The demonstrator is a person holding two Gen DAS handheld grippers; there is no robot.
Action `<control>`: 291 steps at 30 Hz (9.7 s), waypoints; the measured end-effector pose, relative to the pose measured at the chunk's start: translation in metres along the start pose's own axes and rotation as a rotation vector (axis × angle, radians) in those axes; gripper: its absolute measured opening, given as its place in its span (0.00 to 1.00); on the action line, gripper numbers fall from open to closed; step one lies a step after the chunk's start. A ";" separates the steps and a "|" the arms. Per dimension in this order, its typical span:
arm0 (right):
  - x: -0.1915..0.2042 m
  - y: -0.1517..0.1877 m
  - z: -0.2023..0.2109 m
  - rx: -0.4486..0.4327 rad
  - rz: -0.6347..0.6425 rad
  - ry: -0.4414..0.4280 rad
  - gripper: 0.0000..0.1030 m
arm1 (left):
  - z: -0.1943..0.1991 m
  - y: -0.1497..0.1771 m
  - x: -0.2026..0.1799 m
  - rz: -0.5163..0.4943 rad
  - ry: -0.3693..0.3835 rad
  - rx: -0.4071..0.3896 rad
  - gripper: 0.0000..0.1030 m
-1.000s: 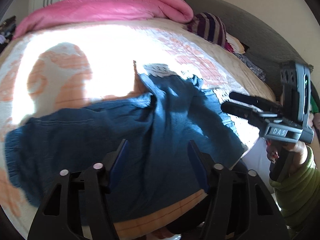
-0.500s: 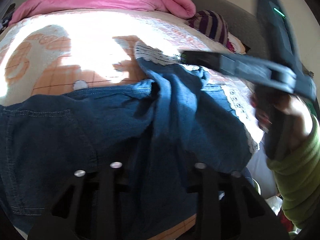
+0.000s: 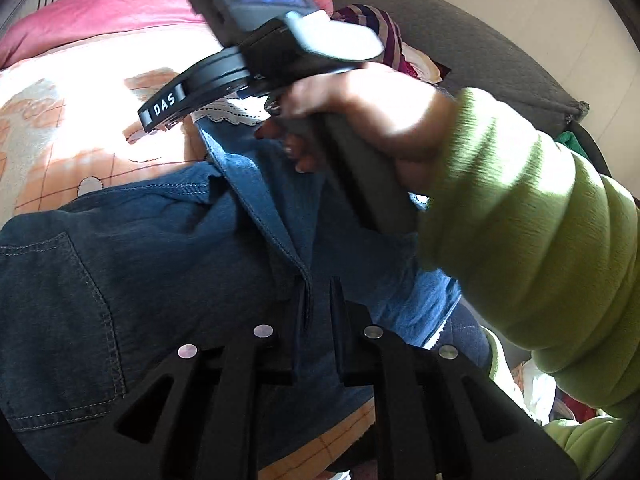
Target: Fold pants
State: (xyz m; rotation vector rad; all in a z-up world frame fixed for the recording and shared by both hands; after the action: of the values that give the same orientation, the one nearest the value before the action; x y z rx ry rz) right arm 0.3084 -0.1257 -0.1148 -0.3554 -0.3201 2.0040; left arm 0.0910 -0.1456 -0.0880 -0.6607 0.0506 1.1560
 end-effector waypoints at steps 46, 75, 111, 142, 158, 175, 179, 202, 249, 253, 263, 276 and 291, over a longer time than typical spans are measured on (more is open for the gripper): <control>-0.146 0.314 0.125 -0.172 -0.648 -0.323 0.30 | 0.001 0.038 -0.024 -0.250 -0.207 0.070 0.06; 0.023 0.263 0.120 -0.190 0.329 -0.070 0.21 | 0.005 0.049 -0.028 -0.259 -0.165 0.083 0.04; -0.049 0.263 0.116 -0.151 -0.017 -0.204 0.62 | 0.140 0.080 0.188 0.650 -0.376 -0.188 0.39; -0.033 0.262 0.105 -0.103 -0.065 -0.227 0.71 | 0.037 -0.011 0.042 0.091 -0.329 -0.026 0.68; -0.085 0.250 0.144 -0.235 -0.169 -0.199 0.75 | 0.033 -0.020 0.050 0.057 -0.331 -0.040 0.77; -0.201 0.173 0.071 -0.108 -0.393 -0.300 0.51 | 0.006 -0.106 0.094 0.094 -0.240 -0.064 0.77; -0.189 0.171 0.049 -0.079 -0.331 -0.307 0.49 | -0.008 -0.106 0.102 0.105 -0.229 -0.053 0.77; -0.186 0.137 0.071 -0.131 -0.170 -0.165 0.14 | -0.035 -0.125 0.113 0.082 -0.305 -0.010 0.06; -0.132 0.325 0.111 -0.128 -0.339 -0.379 0.15 | 0.003 0.052 0.046 0.190 -0.472 -0.065 0.66; -0.134 0.329 0.104 -0.149 -0.382 -0.394 0.16 | 0.002 0.050 0.047 0.188 -0.474 -0.075 0.67; -0.147 0.336 0.125 -0.220 -0.454 -0.341 0.38 | 0.013 0.039 0.029 0.143 -0.444 -0.130 0.66; -0.135 0.343 0.154 -0.299 -0.515 -0.352 0.65 | -0.009 -0.038 -0.042 -0.114 -0.353 -0.136 0.78; -0.136 0.332 0.132 -0.265 -0.581 -0.374 0.70 | -0.132 -0.162 -0.086 -0.389 -0.190 0.120 0.81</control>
State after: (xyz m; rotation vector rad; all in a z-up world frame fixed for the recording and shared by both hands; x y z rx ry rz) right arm 0.0436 -0.4011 -0.1032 -0.0323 -0.8293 1.4432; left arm 0.2320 -0.3225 -0.0897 -0.4281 -0.1628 0.8274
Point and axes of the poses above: each gripper's, at about its wrist camera, not at the fingertips, and z roughly against the way its jaws point, x to its left, y to its underside, the point moved 8 cm from there along -z, roughly the way its jaws point, and after that the axes turned 9 degrees about x, right-handed, at the moved point
